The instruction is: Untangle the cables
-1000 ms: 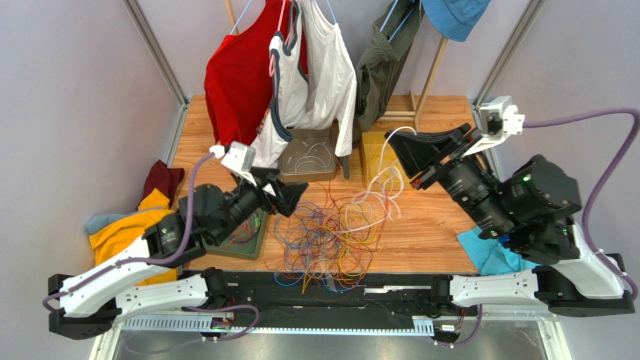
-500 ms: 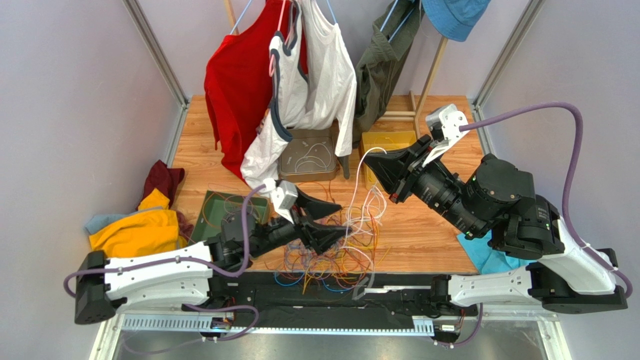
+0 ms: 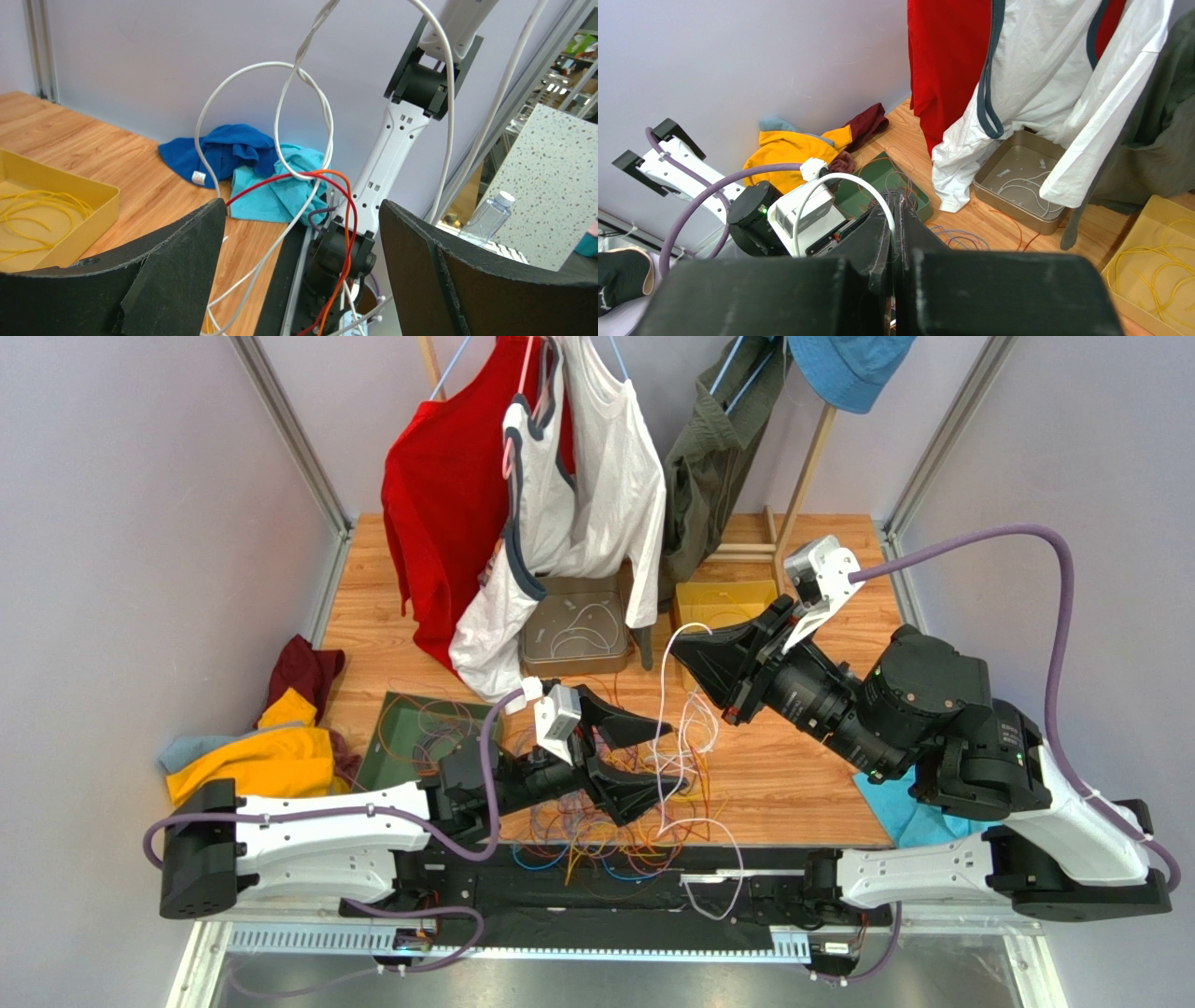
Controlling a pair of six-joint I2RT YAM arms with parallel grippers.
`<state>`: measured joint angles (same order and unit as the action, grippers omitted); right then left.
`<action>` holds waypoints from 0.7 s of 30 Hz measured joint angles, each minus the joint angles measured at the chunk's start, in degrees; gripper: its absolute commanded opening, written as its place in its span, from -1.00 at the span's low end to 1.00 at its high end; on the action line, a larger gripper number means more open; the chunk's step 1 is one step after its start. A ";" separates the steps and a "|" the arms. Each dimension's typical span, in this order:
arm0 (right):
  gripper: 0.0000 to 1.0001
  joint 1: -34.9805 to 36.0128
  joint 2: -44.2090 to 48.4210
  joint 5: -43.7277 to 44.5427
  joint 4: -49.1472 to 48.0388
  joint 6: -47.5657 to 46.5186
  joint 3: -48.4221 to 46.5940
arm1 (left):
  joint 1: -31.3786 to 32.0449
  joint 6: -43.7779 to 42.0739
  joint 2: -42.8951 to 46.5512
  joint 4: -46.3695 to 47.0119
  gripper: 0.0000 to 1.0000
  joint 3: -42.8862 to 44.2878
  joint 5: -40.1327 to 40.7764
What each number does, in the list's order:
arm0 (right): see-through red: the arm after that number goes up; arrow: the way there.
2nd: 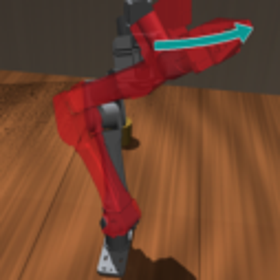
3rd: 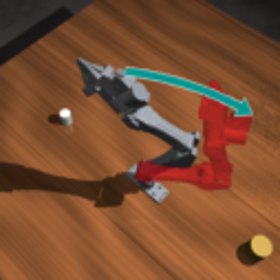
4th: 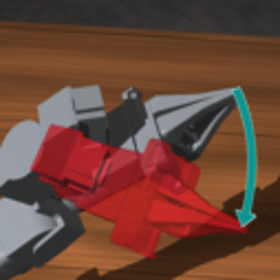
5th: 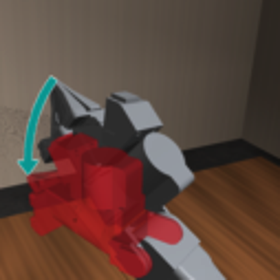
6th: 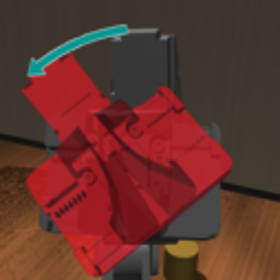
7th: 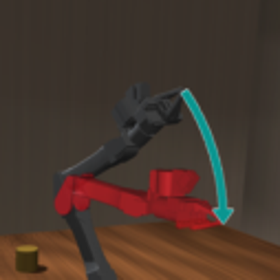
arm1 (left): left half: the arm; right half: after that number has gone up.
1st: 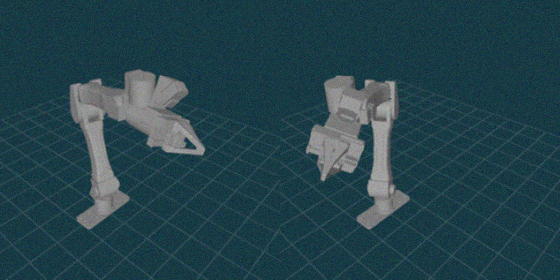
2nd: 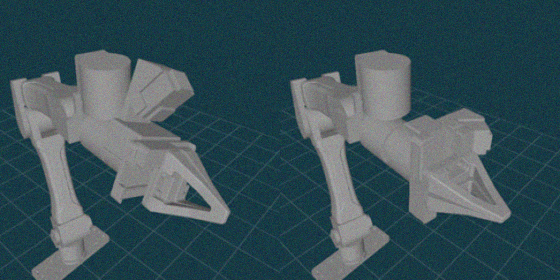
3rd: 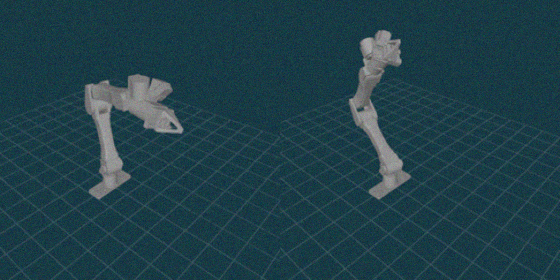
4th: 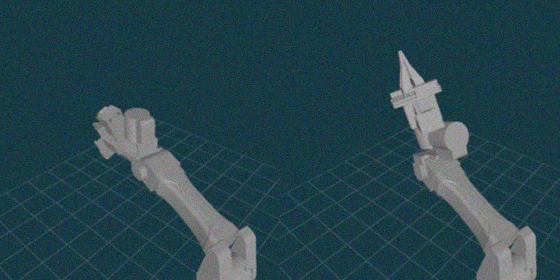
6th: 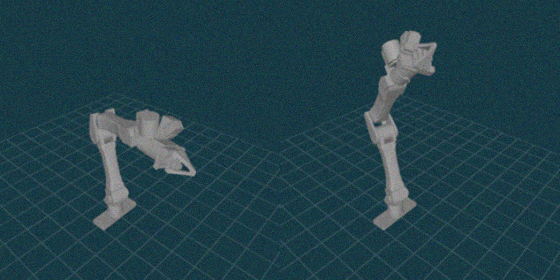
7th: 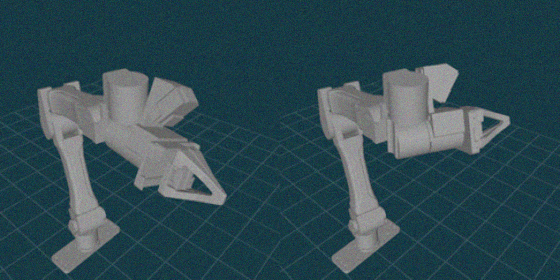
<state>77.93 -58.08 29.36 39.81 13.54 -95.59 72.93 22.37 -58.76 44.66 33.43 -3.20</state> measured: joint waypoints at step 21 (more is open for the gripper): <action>-1.00 0.31 1.42 -6.05 0.07 3.82 2.01 | 0.11 2.36 -14.73 2.12 -1.00 4.39 4.02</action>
<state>78.24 -56.66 23.31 39.88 17.37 -93.58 73.03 24.73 -73.49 46.78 37.82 0.82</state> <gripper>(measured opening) 0.010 0.011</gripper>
